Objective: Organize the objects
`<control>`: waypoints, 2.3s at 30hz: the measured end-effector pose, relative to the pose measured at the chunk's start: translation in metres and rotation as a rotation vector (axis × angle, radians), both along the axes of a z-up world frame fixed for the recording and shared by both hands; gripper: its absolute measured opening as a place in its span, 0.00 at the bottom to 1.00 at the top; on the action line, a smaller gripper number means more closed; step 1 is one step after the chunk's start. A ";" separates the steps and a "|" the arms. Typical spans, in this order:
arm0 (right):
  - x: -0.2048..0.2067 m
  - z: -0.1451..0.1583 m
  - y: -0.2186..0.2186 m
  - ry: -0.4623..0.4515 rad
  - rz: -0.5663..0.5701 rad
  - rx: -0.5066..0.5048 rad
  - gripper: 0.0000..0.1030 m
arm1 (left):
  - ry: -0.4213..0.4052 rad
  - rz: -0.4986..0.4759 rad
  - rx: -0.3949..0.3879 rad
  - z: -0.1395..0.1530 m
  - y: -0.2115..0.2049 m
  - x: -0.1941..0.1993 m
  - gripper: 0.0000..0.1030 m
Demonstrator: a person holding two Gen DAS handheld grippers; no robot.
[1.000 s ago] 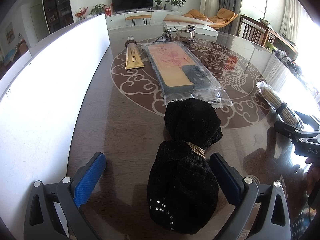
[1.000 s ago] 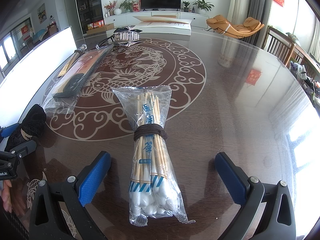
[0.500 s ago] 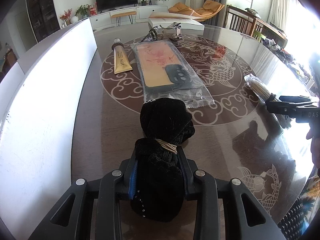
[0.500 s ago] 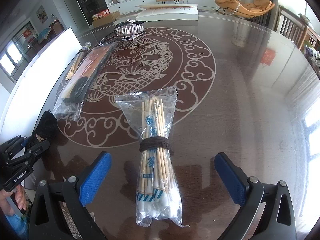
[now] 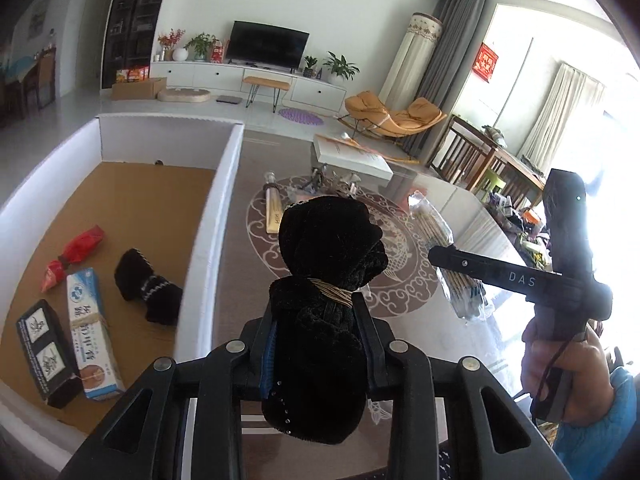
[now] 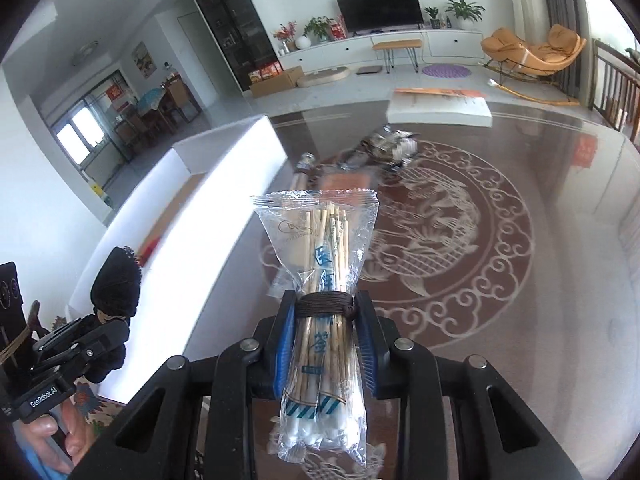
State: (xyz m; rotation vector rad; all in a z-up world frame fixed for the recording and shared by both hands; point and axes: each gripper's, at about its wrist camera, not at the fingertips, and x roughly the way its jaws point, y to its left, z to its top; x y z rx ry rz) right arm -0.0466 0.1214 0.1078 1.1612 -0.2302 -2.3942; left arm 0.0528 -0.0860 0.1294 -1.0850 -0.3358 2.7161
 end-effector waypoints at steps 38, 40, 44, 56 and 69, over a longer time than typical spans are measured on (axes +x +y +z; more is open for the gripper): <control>-0.006 -0.127 0.082 0.002 -0.331 0.433 0.90 | -0.153 -0.144 -0.149 -0.077 0.103 -0.016 0.88; -0.007 -0.126 0.080 0.003 -0.336 0.445 0.91 | -0.175 -0.129 -0.176 -0.095 0.111 -0.026 0.88; -0.010 -0.129 0.077 -0.002 -0.350 0.470 1.00 | -0.161 -0.043 -0.251 -0.116 0.104 -0.037 0.88; -0.015 -0.134 0.087 -0.047 -0.347 0.379 1.00 | -0.175 0.001 -0.300 -0.139 0.081 -0.063 0.88; -0.015 -0.135 0.086 -0.047 -0.347 0.380 1.00 | -0.158 -0.019 -0.314 -0.147 0.090 -0.068 1.00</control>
